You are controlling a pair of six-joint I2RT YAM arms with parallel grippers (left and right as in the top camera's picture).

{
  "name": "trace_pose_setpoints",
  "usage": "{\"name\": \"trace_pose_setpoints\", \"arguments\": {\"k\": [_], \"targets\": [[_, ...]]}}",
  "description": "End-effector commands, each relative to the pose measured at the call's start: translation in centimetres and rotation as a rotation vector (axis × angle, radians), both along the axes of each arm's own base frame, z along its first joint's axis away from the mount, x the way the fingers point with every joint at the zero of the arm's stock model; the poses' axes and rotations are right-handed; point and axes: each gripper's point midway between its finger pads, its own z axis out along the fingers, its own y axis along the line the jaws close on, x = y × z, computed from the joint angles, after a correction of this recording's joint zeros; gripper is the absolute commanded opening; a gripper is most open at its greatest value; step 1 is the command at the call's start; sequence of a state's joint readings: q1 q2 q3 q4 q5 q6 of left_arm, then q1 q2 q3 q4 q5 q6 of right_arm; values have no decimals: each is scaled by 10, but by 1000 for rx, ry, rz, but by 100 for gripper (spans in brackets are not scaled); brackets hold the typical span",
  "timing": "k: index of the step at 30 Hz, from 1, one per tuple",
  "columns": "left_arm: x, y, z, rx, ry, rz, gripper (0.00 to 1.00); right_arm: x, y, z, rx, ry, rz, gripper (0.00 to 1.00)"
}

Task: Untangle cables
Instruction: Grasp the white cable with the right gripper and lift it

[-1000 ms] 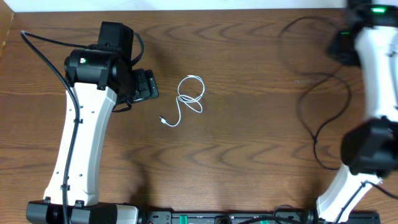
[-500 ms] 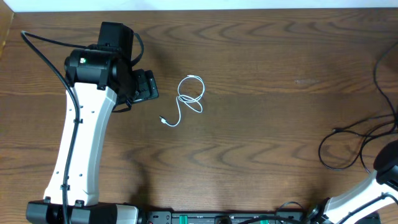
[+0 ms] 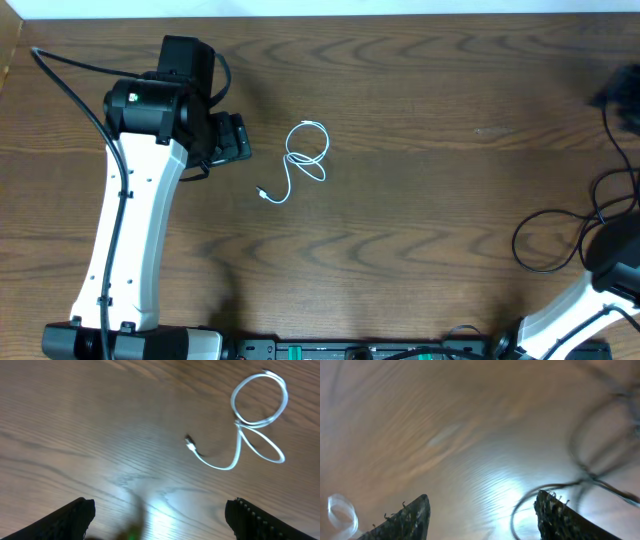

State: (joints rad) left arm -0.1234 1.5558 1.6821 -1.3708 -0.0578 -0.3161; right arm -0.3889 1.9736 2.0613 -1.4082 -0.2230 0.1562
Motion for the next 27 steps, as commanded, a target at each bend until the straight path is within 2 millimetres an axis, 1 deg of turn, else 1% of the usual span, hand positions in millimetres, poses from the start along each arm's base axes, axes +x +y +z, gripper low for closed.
{"name": "trace_pose_setpoints", "arguments": {"k": [1, 3, 4, 5, 6, 7, 9, 12, 14, 15, 16, 17, 18, 20, 23, 25, 26, 27], "targets": [[-4, 23, 0, 125, 7, 29, 89, 16, 76, 6, 25, -51, 300, 66], [-7, 25, -5, 132, 27, 29, 89, 23, 121, 7, 12, -73, 435, 68], [-9, 25, -7, 134, 37, 31, 89, 26, 135, 8, 6, -84, 471, 70], [-11, 25, -10, 135, 47, 31, 89, 31, 165, 10, 1, -110, 540, 74], [-12, 26, -11, 140, 54, 32, 89, 32, 178, 10, -1, -123, 571, 76], [-14, 29, -12, 155, 59, 55, 89, 34, 203, 12, -2, -145, 626, 78], [-18, 38, -10, 194, 62, 119, 89, 35, 233, 13, -3, -171, 693, 78], [-27, 54, -8, 237, 74, 225, 89, 31, 288, 13, 0, -217, 811, 80], [-32, 63, -9, 231, 85, 290, 89, 28, 320, 12, -9, -244, 879, 86], [-34, 67, -9, 229, 90, 322, 89, 26, 332, 11, -18, -254, 909, 88], [-37, 72, -9, 222, 97, 347, 89, 23, 348, 6, -24, -263, 960, 88], [-37, 73, -10, 213, 102, 356, 89, 19, 360, 5, -25, -270, 999, 89], [-38, 76, -10, 212, 105, 367, 89, 13, 376, -3, -28, -267, 1057, 89], [-39, 80, -10, 211, 106, 383, 89, 4, 398, -17, -29, -251, 1130, 90], [-40, 82, -10, 212, 106, 387, 89, -6, 419, -41, -30, -211, 1207, 89], [-39, 82, -10, 212, 106, 387, 89, -13, 433, -63, -29, -171, 1253, 90], [-40, 82, -10, 212, 106, 387, 89, -17, 439, -77, -29, -143, 1284, 90], [-39, 82, -10, 212, 106, 386, 89, -21, 442, -87, -31, -122, 1306, 91]]}}
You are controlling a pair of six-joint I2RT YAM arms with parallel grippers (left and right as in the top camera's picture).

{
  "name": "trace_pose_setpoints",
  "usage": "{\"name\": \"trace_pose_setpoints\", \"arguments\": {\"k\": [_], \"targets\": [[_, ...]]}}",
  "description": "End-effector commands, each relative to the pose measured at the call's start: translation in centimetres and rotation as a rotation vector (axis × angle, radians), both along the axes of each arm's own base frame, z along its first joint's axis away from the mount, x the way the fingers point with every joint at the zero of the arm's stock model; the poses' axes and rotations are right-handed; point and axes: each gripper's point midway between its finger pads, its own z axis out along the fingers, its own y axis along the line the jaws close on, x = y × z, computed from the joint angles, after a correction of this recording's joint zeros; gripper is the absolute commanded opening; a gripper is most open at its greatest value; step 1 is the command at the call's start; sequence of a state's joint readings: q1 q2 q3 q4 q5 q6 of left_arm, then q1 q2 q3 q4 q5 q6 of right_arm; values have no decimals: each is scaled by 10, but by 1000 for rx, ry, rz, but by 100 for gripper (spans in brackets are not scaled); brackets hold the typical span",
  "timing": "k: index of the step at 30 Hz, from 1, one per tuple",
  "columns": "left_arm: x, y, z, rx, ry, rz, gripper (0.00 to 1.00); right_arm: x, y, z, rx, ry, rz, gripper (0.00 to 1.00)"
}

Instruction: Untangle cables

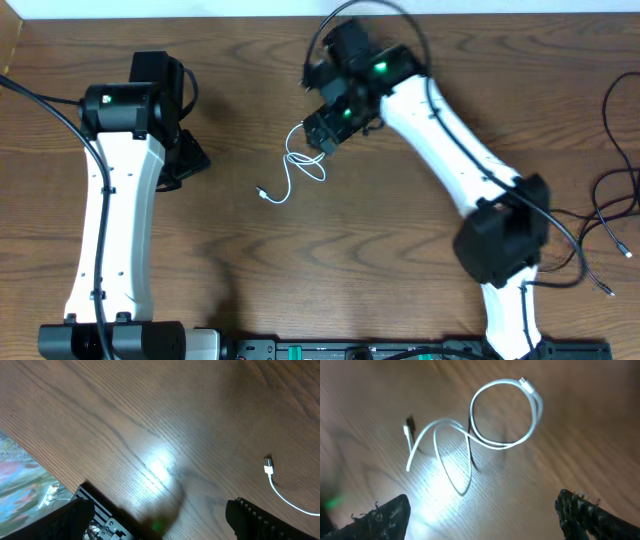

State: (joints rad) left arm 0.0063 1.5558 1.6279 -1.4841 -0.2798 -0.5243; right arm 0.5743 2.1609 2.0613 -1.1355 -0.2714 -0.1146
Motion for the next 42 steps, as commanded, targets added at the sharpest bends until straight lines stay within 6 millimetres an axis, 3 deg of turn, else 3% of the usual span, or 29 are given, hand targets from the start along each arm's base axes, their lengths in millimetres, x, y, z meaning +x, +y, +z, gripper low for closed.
{"name": "trace_pose_setpoints", "arguments": {"k": [1, 5, 8, 9, 11, 12, 13, 18, 24, 25, 26, 29, 33, 37, 38, 42], "targets": [[-3, 5, 1, 20, 0, 17, 90, -11, 12, -34, -53, 39, 99, 92], [-2, 5, 1, 20, -4, 17, 89, -29, 17, -64, -102, 115, 142, 97], [-2, 5, 1, 20, -5, 18, 89, -34, 19, -69, -114, 131, 153, 98], [-2, 5, 1, 20, -5, 17, 89, -35, 20, -70, -116, 133, 154, 93], [-2, 5, 1, 19, -5, 18, 89, -35, 20, -71, -117, 137, 147, 57], [-2, 5, 1, 19, -5, 18, 89, -35, 20, -71, -117, 141, 134, 33], [-2, 5, 1, 19, -5, 18, 89, -35, 20, -71, -116, 147, 118, 1], [-1, 4, 1, 15, -5, 17, 90, -37, 17, -59, -112, 172, 49, 1], [2, 0, 0, -11, -19, 15, 89, -51, 5, 15, -51, 124, 73, 1], [4, -3, -1, -27, -26, 13, 89, -55, 0, 47, -14, 69, 71, 1], [5, -5, -2, -39, -30, 13, 90, -56, -1, 58, 1, 47, 71, 1], [11, -18, -4, -116, -54, 4, 89, -64, -7, 111, 76, -71, 71, 1], [26, -40, -6, -239, -100, -69, 89, -72, -22, 156, 110, -194, 60, 1], [34, -58, -5, -330, -125, -146, 89, -56, -49, 185, 41, -363, -46, 1], [33, -58, -5, -331, -123, -147, 90, -37, -74, 206, -15, -482, -210, 1], [32, -58, -5, -332, -119, -146, 89, -19, -100, 225, -56, -588, -360, 1]]}}
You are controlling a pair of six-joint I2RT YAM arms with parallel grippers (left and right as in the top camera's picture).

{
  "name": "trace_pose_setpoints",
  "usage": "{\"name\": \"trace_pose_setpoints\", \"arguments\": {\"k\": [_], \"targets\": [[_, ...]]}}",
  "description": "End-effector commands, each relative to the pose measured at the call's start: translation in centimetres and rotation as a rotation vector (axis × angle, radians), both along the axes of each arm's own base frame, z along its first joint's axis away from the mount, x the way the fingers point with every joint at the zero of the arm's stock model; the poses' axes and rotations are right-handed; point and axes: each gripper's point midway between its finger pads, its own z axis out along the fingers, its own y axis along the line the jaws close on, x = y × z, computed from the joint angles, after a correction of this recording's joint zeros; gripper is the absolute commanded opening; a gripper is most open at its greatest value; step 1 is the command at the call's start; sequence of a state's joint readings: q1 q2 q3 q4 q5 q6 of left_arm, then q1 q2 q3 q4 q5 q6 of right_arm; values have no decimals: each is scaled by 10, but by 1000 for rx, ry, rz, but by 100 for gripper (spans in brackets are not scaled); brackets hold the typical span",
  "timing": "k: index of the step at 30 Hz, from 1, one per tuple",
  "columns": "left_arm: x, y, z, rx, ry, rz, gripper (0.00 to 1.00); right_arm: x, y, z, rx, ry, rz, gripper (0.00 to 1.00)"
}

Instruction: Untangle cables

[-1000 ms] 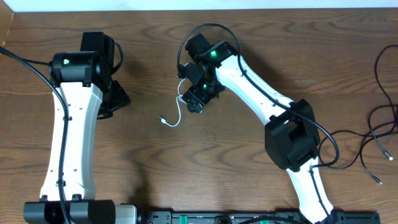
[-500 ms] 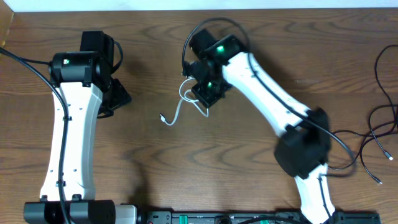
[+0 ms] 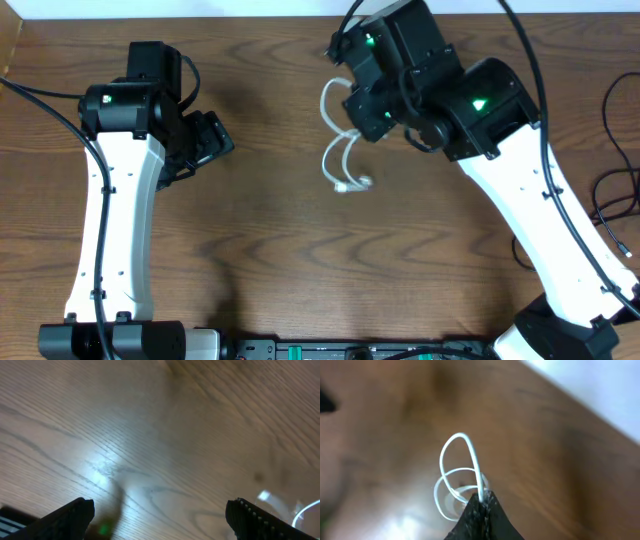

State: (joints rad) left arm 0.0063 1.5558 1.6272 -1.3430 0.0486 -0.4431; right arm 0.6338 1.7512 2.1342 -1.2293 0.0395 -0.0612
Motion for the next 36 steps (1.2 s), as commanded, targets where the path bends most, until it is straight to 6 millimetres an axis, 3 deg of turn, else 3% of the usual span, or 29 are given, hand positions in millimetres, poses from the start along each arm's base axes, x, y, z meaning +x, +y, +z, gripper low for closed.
{"name": "trace_pose_setpoints", "arguments": {"k": [1, 3, 8, 9, 14, 21, 22, 25, 30, 36], "targets": [[-3, -3, 0, -18, 6, -21, 89, 22, -49, 32, -35, -148, -257, 1], [-3, -3, 0, -18, 8, -21, 90, 33, -70, 38, -45, -186, -372, 1], [-4, -3, -1, -17, 12, -25, 89, 62, -145, 50, -27, -250, -683, 1], [-4, -3, -1, -17, 12, -25, 89, 67, -168, 50, -7, -241, -755, 1], [-4, -3, -1, -14, 11, -44, 90, 75, -242, 41, 40, -179, -913, 1], [0, -10, 0, 8, -8, -164, 90, 49, -367, 29, 58, -119, -1260, 1], [3, -16, 1, 13, -19, -203, 90, 40, -390, 26, 77, -104, -1318, 1], [8, -34, 3, 18, -47, -277, 90, 21, -430, 19, 121, -66, -1415, 1], [12, -57, 5, 17, -76, -345, 90, -8, -485, 6, 118, -33, -1561, 1], [7, -74, 4, 10, -70, -381, 90, -21, -529, -42, 108, 92, -1667, 1]]}}
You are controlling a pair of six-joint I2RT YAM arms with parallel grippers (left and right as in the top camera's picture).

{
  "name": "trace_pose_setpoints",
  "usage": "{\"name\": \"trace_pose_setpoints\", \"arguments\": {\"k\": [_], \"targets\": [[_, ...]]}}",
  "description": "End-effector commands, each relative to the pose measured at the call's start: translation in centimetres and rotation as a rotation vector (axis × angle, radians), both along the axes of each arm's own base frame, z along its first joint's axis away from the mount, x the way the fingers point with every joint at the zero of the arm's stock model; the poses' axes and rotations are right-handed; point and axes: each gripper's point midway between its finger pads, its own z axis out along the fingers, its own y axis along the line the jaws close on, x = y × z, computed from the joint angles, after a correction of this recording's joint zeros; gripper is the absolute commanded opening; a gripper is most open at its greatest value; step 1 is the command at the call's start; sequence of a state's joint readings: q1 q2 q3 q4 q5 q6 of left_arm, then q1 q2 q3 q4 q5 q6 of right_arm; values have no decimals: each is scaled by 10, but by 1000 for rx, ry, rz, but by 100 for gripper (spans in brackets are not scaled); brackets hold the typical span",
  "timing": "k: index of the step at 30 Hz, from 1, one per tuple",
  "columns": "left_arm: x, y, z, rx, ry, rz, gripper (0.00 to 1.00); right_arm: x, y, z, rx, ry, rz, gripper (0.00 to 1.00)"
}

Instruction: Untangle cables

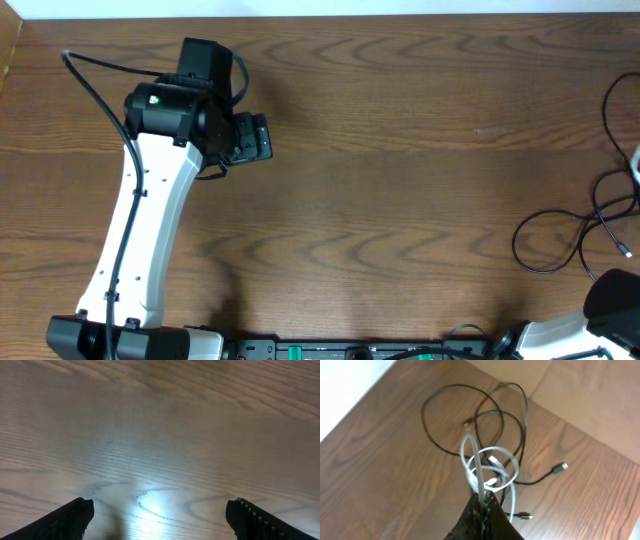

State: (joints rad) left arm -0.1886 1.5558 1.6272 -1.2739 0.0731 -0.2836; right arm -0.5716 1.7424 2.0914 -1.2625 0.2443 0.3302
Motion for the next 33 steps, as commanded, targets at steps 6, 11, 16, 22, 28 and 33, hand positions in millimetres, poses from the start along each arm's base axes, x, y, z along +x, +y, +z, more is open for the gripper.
{"name": "trace_pose_setpoints", "arguments": {"k": [6, 11, 16, 22, 28, 33], "targets": [[-5, -13, 0, 3, 3, -47, 90, 12, -26, -73, 170, 91, -9, 1], [-5, -13, 0, 3, 2, -47, 90, 26, -19, -75, 198, 61, 78, 23], [-4, -14, 0, 2, -4, -47, 90, 71, 45, -61, 361, -120, 520, 68], [33, -20, 14, -6, -165, -81, 90, 97, 125, -61, 359, -77, 828, 83], [54, -24, 12, 20, -220, -146, 90, 101, 202, -82, 221, 180, 955, 99], [19, -10, -7, 76, -52, -140, 90, 70, 246, -96, 223, 378, 1031, 99]]}}
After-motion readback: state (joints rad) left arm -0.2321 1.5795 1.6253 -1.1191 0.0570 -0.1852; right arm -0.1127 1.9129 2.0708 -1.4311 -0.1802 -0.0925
